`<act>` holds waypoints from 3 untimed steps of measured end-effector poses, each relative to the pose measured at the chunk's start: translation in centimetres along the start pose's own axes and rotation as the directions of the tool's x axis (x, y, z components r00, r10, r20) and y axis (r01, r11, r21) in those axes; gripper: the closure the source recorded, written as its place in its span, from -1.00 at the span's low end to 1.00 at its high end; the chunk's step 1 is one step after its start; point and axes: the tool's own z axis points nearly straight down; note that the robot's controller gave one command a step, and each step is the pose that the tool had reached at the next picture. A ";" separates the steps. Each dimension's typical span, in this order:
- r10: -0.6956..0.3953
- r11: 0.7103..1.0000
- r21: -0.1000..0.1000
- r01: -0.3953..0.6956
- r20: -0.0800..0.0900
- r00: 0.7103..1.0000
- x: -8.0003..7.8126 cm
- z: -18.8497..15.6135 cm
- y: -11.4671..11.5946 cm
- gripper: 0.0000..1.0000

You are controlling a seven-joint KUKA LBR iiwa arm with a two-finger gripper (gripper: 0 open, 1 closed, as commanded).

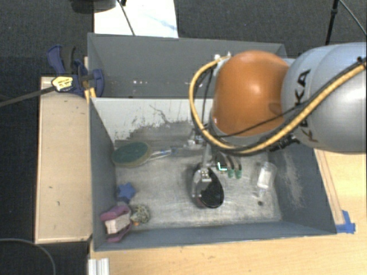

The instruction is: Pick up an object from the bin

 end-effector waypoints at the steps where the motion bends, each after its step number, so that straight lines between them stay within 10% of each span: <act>1: 0.111 0.994 -0.005 -0.111 0.013 0.994 -2.8 16.5 -7.7 -1.00; 2: 0.194 0.981 -0.003 -0.194 0.013 0.981 -7.3 16.2 -15.1 -1.00; 3: 0.159 0.987 0.002 -0.159 0.003 0.987 0.3 13.4 -20.5 -1.00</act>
Offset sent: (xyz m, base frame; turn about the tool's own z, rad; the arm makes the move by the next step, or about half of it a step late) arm 0.0248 -0.0768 -0.1659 0.1059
